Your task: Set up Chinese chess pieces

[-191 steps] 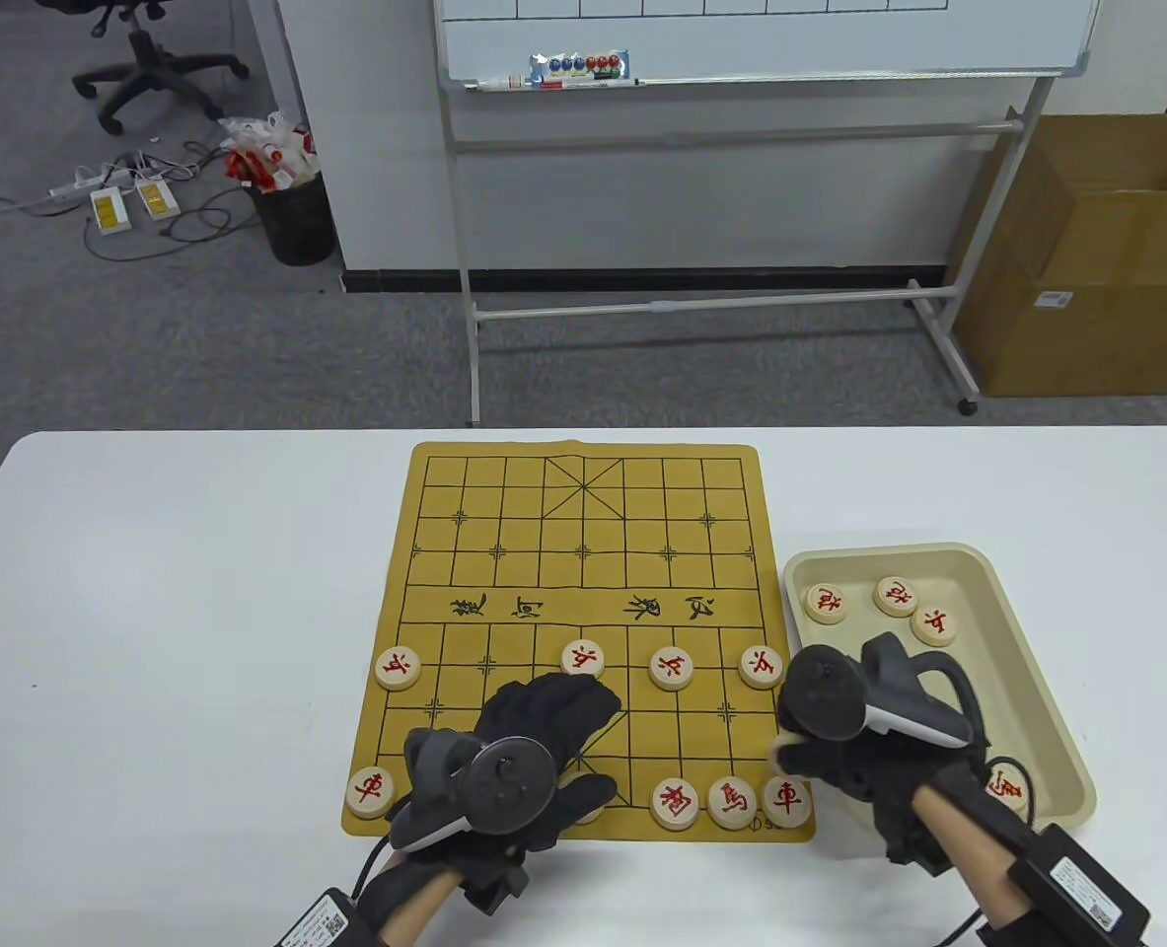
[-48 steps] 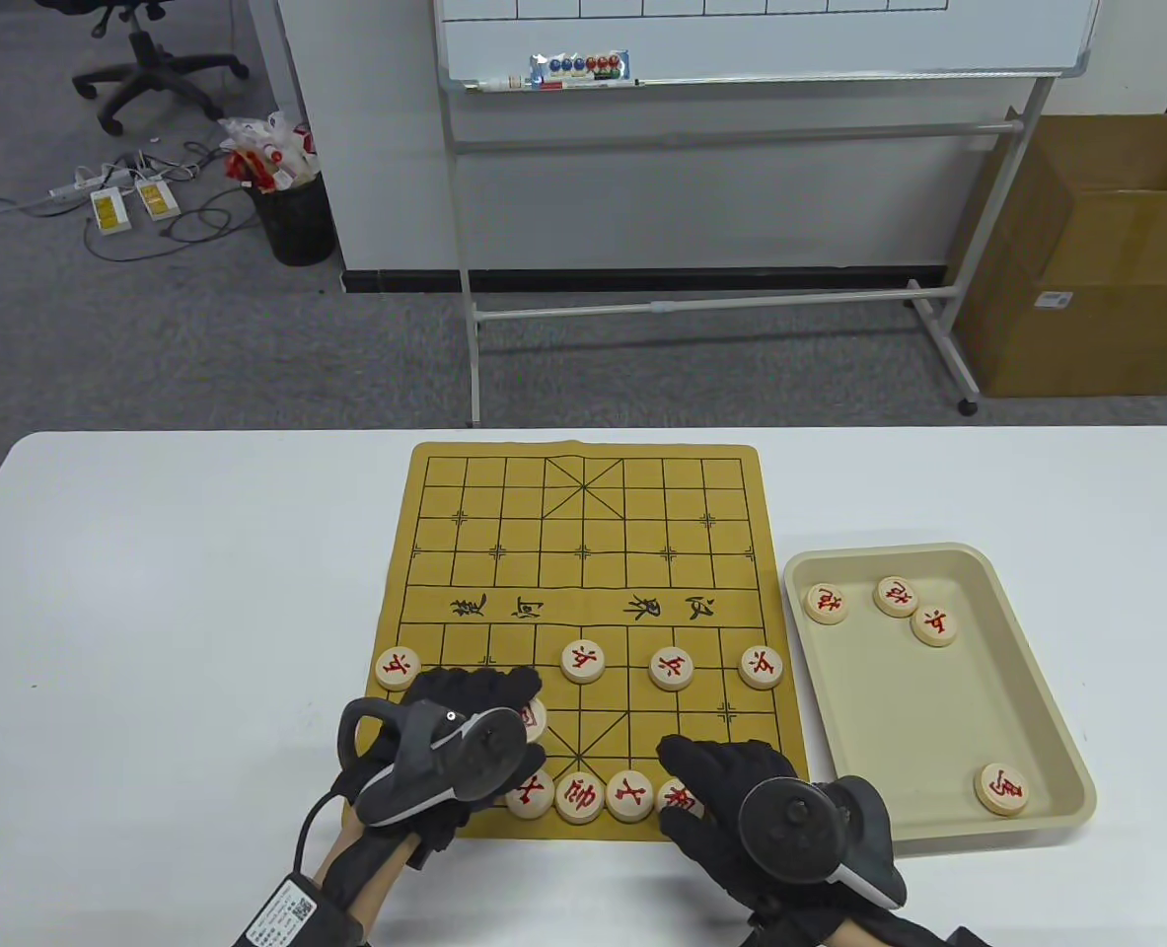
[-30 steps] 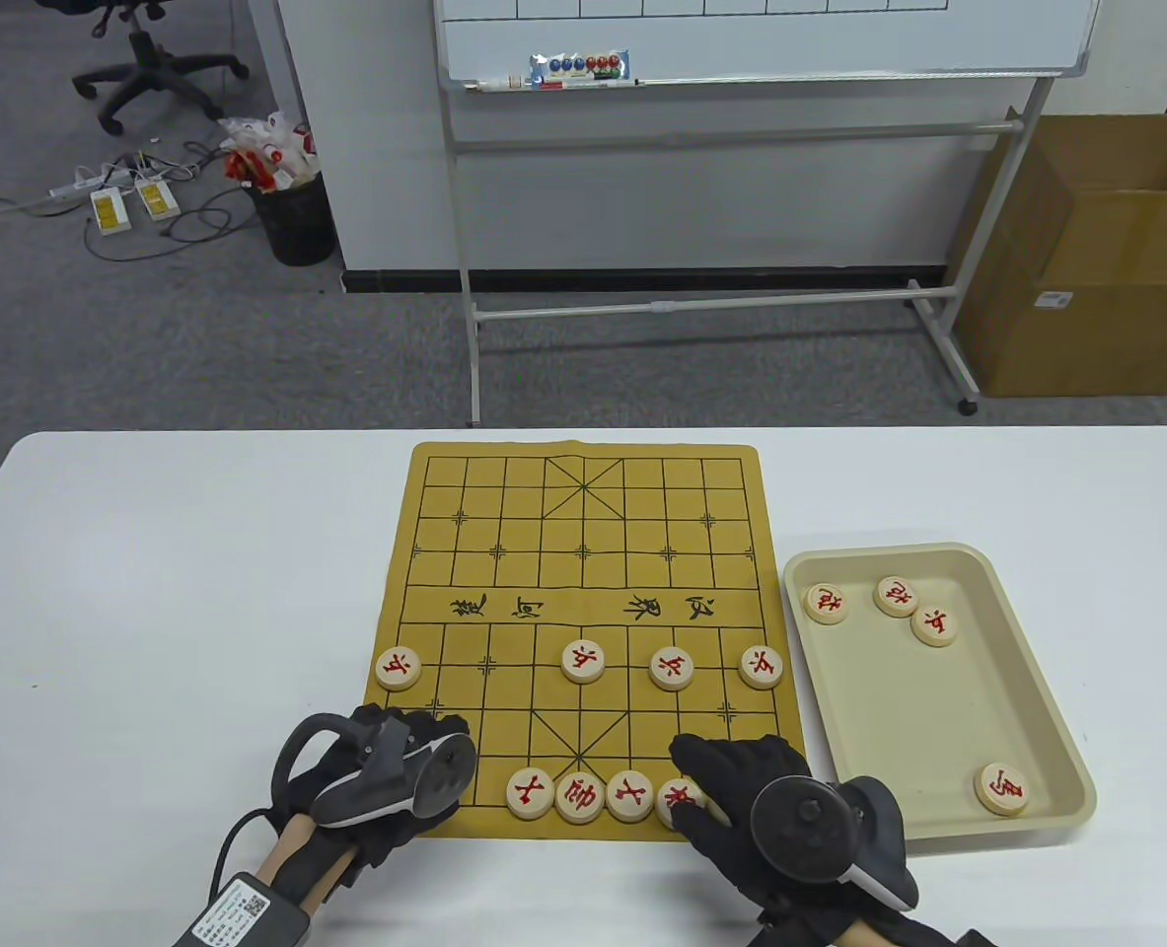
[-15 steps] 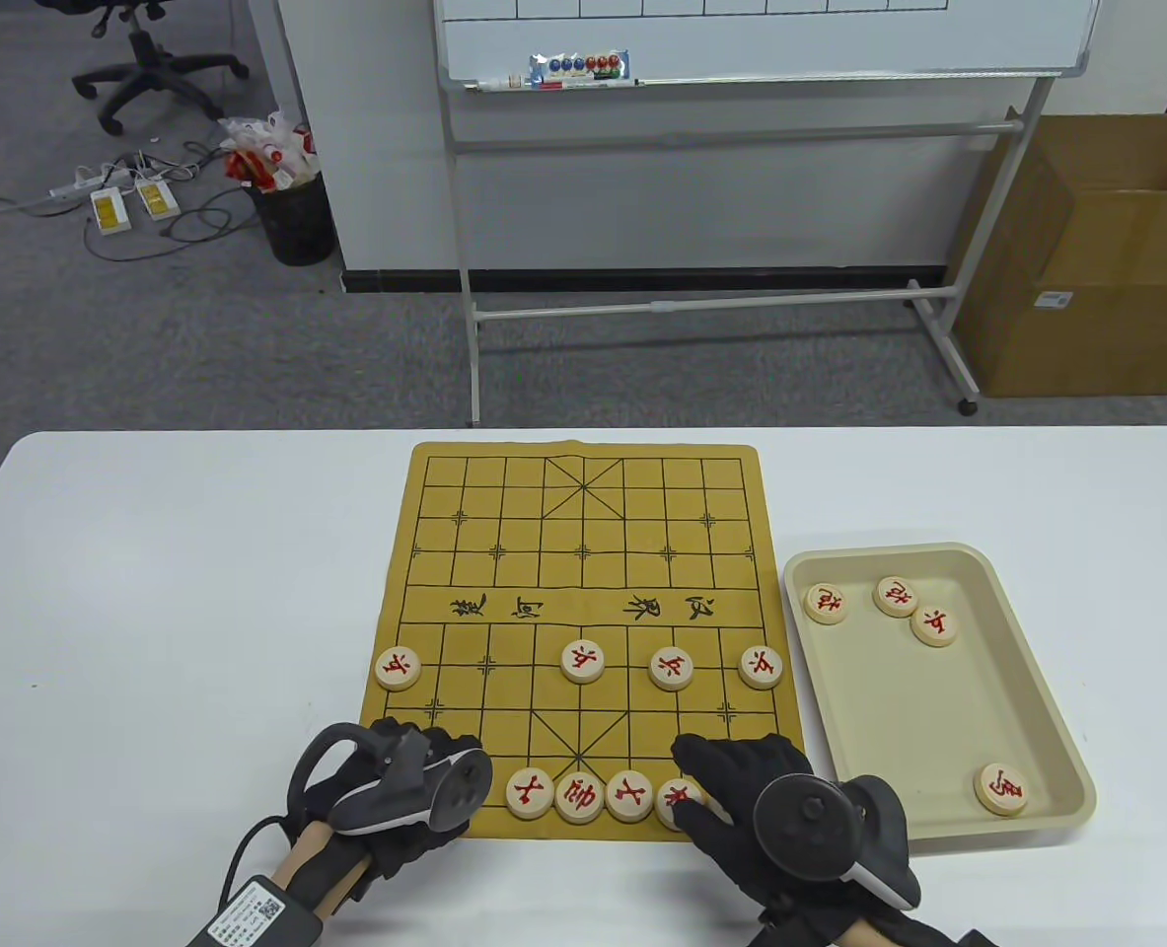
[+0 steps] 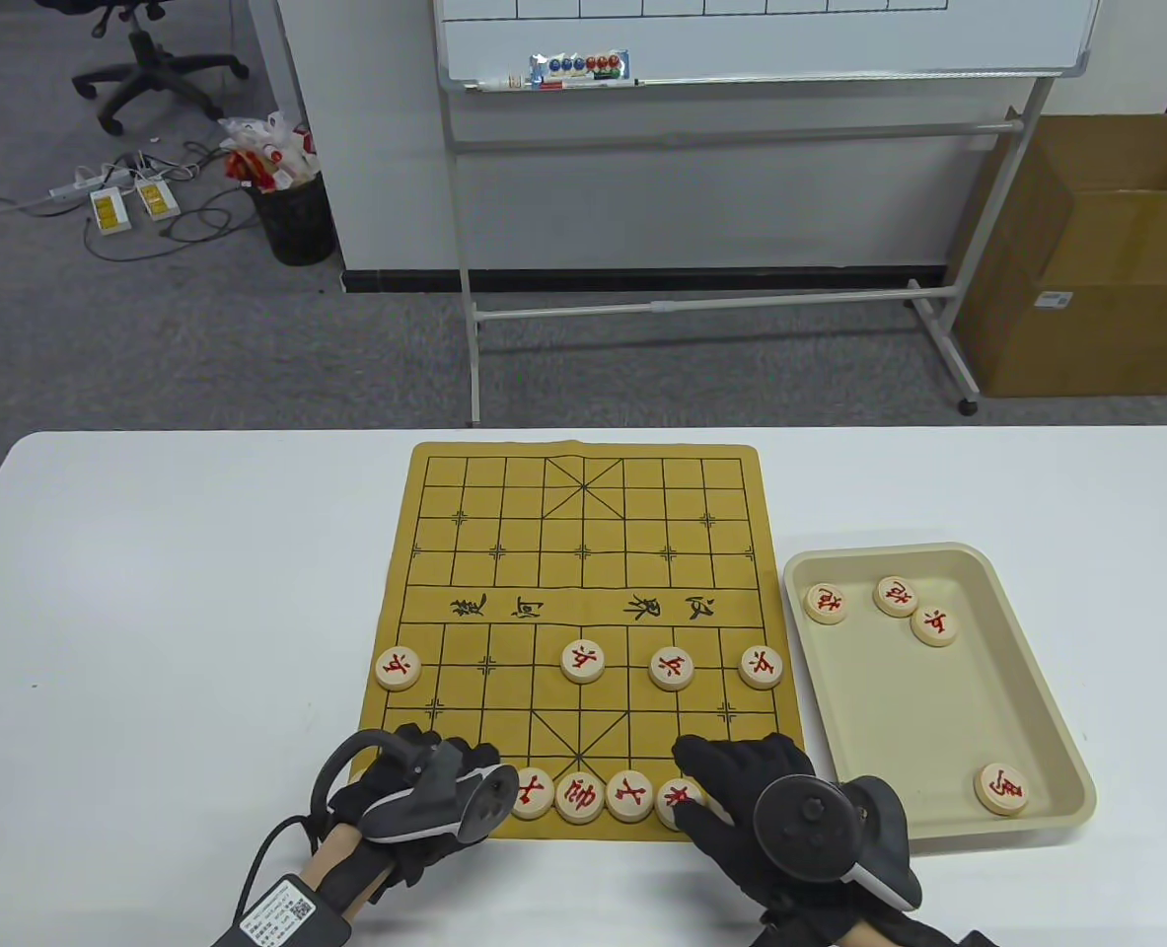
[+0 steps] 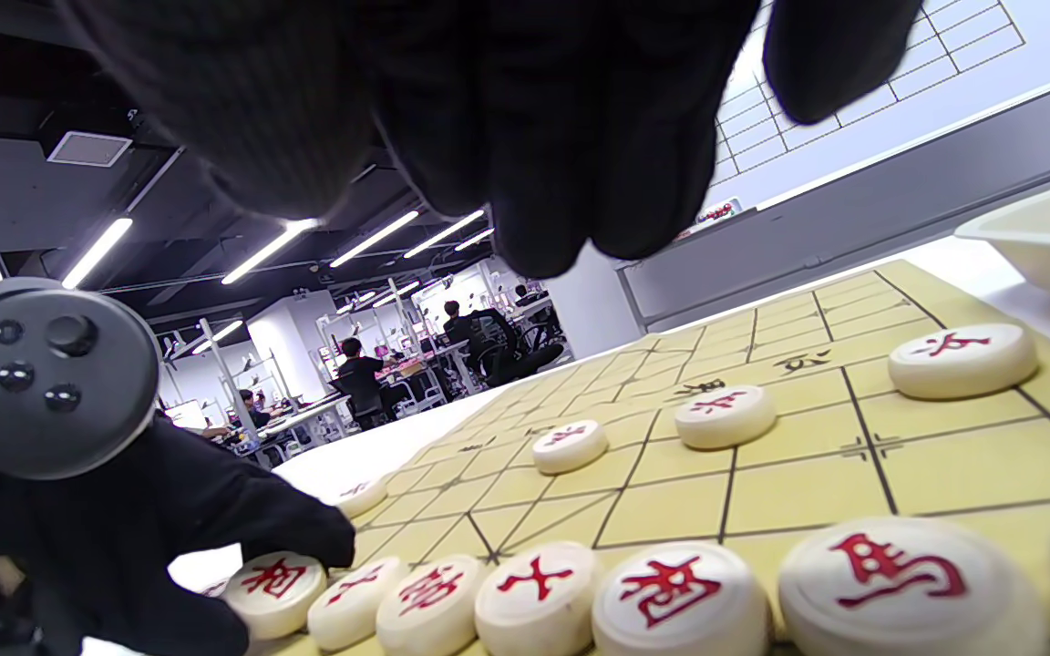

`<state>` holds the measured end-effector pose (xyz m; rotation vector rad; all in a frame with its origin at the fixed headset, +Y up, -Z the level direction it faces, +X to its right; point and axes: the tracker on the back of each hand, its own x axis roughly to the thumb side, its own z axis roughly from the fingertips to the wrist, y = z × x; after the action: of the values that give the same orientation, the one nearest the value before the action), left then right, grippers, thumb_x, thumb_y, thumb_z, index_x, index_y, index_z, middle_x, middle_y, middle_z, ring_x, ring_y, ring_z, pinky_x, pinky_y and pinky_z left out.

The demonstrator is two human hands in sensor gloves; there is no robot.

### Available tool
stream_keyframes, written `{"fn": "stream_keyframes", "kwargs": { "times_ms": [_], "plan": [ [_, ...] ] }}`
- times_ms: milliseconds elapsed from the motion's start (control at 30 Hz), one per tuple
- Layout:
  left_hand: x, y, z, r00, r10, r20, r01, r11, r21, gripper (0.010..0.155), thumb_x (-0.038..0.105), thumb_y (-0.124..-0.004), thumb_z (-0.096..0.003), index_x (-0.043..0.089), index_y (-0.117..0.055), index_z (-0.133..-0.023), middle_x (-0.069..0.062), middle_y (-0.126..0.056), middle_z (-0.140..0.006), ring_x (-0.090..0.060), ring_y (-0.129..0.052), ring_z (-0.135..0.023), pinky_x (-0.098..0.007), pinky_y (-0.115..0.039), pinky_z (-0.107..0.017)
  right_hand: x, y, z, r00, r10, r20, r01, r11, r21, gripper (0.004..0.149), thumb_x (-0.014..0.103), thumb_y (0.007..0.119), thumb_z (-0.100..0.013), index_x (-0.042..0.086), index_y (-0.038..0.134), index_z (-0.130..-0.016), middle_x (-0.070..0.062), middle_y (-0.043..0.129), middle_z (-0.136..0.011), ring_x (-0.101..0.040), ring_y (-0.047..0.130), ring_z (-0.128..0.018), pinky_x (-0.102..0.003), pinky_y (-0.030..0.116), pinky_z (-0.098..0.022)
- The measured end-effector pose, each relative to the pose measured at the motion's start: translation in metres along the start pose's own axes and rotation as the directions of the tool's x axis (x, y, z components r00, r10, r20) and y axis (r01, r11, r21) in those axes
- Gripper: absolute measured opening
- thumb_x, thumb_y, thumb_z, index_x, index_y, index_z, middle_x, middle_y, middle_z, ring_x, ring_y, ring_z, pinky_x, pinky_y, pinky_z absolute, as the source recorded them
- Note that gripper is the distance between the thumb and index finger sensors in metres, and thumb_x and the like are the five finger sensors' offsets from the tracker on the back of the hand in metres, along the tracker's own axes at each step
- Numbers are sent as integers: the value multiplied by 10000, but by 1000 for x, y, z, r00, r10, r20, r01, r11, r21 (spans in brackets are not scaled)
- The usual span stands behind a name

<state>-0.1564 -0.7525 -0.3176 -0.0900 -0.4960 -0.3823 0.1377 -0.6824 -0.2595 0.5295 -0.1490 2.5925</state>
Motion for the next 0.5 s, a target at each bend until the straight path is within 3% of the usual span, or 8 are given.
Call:
{"fn": "stream_keyframes", "kwargs": {
  "times_ms": [233,367,500],
  "plan": [
    [4,-6,0,999,-49,-18,49,999,16,765,622,-759,-282,363,-643,-992,46,-803,-1013,-194,-863,-927,-541,-670,-754,0,0,0,1000,-1,1,1,1000,-3,640,434,810,-459,130,728,-1016,-141,890,-945,-404,865,-863,-674,535,-715],
    [3,-8,-1,1000,-24,-15,24,1000,-8,779,608,-761,-287,340,-632,-1007,24,-767,-1038,-216,-830,-949,-557,-651,-758,0,0,1,1000,-3,-2,3,1000,1,641,434,810,-460,129,727,-1017,-145,888,-947,-405,863,-866,-677,530,-715],
    [-2,12,3,999,-17,-34,18,999,28,833,615,-747,-290,320,-559,-1045,18,-723,-1070,-223,-794,-982,-564,-631,-770,-1,0,0,1000,0,-10,0,1000,2,643,435,810,-460,129,726,-1019,-144,887,-948,-400,864,-867,-679,527,-716]
  ]
}}
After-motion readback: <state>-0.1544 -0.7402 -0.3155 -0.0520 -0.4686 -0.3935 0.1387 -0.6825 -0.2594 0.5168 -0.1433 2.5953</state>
